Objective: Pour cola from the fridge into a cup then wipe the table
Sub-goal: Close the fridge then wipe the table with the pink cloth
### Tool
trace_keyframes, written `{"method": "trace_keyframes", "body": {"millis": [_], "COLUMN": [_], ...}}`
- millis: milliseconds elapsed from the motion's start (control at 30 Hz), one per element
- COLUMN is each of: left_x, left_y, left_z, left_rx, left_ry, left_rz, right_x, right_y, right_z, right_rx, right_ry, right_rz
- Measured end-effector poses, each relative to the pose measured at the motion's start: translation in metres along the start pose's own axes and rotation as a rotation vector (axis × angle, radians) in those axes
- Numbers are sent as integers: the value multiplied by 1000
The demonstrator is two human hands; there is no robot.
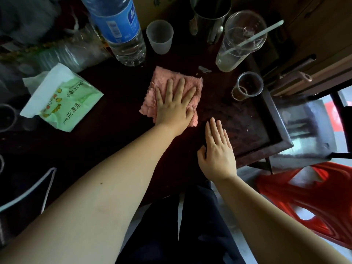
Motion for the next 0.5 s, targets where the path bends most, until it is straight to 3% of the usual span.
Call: {"method": "trace_keyframes", "body": {"millis": [333,500], "left_x": [111,115], "left_y": [-23,-24], "left_z": [40,41], "left_rx": [-27,-34], "left_ry": [32,47], "left_rz": [34,68], "right_x": [1,2], "right_y": [1,3], "right_z": [1,6], "right_rx": [43,80], "right_ry": [3,-12], "right_rz": [5,36]}}
Point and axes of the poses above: each hand's wrist, its own x-axis away from the middle knuckle, its own y-axis out of the back of the hand, z = x × y, the point moved 8 cm from there along -x, towards the middle knuckle, and after that the axes turned 12 degrees about y, right-handed, at the moved point
